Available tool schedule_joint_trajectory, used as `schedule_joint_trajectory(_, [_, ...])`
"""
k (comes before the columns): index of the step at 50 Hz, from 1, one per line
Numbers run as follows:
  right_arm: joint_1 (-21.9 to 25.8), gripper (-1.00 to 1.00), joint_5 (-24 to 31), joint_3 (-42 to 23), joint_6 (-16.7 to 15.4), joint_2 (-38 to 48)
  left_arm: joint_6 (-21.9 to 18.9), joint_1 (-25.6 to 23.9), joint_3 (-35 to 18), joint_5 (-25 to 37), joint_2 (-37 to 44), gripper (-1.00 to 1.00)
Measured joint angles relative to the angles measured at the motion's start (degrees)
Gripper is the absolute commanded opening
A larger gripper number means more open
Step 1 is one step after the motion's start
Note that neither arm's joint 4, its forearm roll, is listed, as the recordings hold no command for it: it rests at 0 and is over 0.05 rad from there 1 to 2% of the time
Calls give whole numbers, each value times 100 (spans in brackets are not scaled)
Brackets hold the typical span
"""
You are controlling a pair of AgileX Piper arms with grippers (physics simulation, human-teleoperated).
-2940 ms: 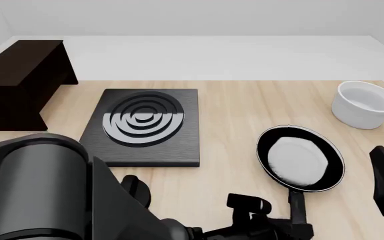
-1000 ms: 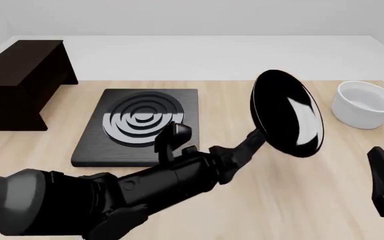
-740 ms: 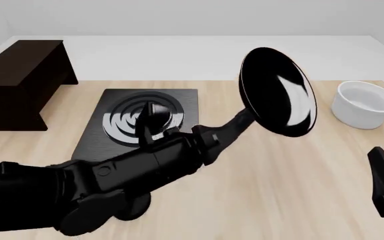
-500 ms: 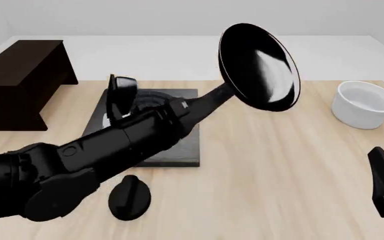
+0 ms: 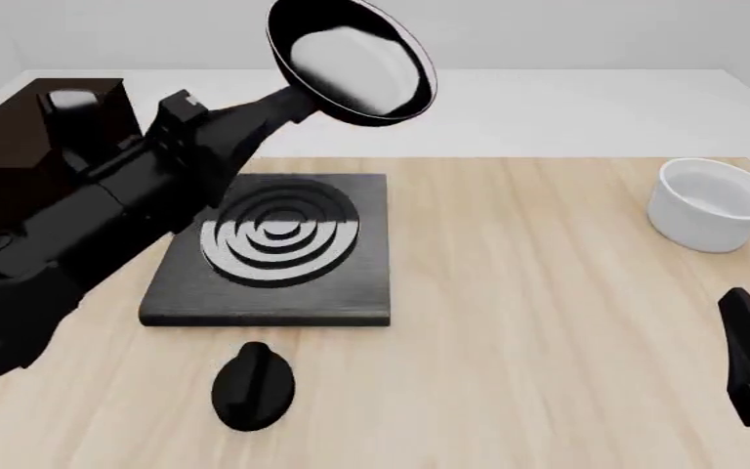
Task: Put the frying pan on top of the cabinet.
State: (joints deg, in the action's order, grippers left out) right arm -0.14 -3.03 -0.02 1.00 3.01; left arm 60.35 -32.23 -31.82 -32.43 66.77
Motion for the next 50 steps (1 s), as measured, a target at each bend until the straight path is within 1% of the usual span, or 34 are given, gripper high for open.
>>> schedule_joint_trajectory(14, [4,100,-16,0,-8,12,318,703,200,-82,-260,-100])
schedule_joint_trajectory(29, [7,100,-39,0,-12,33,464,1266,263,-109,-399,-100])
schedule_joint_trajectory(50, [13,100,-9,1,-25,5,669,2126,532,-446,-441,-100])
